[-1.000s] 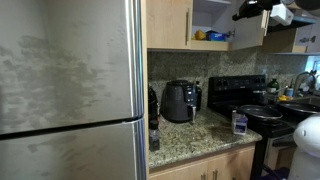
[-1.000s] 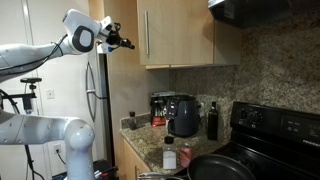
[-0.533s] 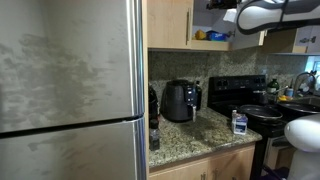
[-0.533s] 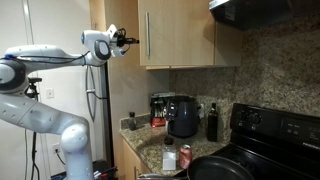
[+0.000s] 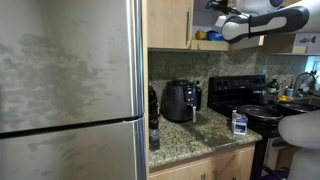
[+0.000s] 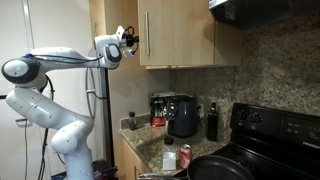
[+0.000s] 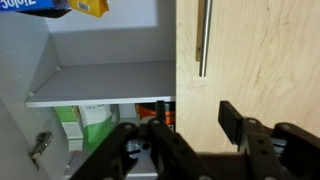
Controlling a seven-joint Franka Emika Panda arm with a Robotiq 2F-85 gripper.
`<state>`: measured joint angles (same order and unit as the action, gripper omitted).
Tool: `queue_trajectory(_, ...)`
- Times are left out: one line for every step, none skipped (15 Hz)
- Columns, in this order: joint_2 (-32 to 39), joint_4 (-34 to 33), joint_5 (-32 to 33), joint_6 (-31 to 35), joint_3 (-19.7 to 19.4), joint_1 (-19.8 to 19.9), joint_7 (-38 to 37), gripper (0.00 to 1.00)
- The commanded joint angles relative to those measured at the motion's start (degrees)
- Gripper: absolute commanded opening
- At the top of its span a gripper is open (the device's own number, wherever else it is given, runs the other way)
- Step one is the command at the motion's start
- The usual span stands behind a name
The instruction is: Open the top right cupboard door
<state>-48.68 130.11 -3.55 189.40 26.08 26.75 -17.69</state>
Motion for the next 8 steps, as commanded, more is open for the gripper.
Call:
queue_trajectory(-0.2, 0.1, -1.6, 0.3, 0.8, 2.3, 1.6, 0.76)
queue_trajectory(-1.5, 0.5, -1.4, 2.6, 1.6, 7.6, 1.8, 0.77)
queue_trajectory(-2.2, 0.7, -1.4, 2.9, 0.8, 8.9, 2.5, 0.83)
queue_trajectory(-3.1, 1.3, -1.2, 3.0, -1.1, 9.6, 3.6, 0.92)
queue_trajectory(-3.9, 1.4, -1.5, 3.6, -1.8, 11.8, 4.1, 0.99)
queue_trajectory(-5.1, 1.6, -1.7, 3.8, -2.7, 13.9, 4.5, 1.0)
queue_trajectory(-6.1, 1.6, -1.9, 4.2, -3.5, 16.0, 5.0, 1.0)
queue_trajectory(-7.3, 1.9, -2.0, 4.8, -4.3, 18.0, 5.5, 1.0)
